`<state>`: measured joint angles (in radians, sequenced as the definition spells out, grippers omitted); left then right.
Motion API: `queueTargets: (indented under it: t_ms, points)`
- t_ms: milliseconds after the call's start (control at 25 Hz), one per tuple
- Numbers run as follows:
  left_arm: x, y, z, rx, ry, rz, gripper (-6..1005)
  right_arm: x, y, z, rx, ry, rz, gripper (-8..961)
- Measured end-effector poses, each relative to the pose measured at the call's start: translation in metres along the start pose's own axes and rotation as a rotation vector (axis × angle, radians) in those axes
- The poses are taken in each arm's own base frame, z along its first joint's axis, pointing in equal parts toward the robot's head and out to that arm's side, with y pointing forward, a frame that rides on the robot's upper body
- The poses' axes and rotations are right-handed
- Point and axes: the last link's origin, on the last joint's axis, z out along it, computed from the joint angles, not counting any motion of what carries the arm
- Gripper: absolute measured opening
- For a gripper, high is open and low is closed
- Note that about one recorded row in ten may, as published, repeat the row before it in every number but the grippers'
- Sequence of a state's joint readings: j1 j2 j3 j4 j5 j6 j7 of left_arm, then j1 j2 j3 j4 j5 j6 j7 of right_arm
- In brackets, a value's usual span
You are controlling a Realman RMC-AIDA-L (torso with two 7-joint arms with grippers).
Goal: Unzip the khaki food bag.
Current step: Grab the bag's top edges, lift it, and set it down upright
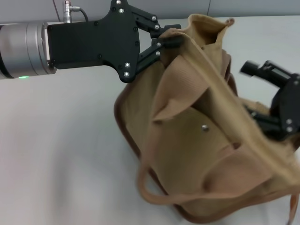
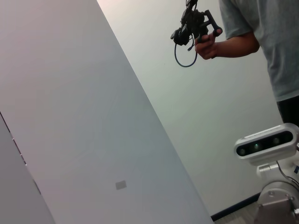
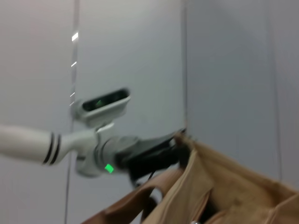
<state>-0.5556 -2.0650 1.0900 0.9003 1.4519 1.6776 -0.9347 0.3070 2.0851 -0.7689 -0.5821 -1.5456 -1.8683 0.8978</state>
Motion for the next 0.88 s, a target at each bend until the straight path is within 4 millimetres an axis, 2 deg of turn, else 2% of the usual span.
queueTargets:
  t_ms: [320,560,880]
  points:
    - [0.001,-0.001,0.001,-0.003,0.002,0.004,58,0.007,-0.01,0.011,0.027,0.052,-0.068,732]
    - [0.001,-0.001,0.002,-0.007,0.006,0.004,58,0.007,-0.018,0.021,0.106,-0.032,-0.098,706]
    - [0.001,0.0,0.002,-0.01,0.007,0.003,57,0.01,-0.012,0.024,0.052,-0.008,-0.096,676]
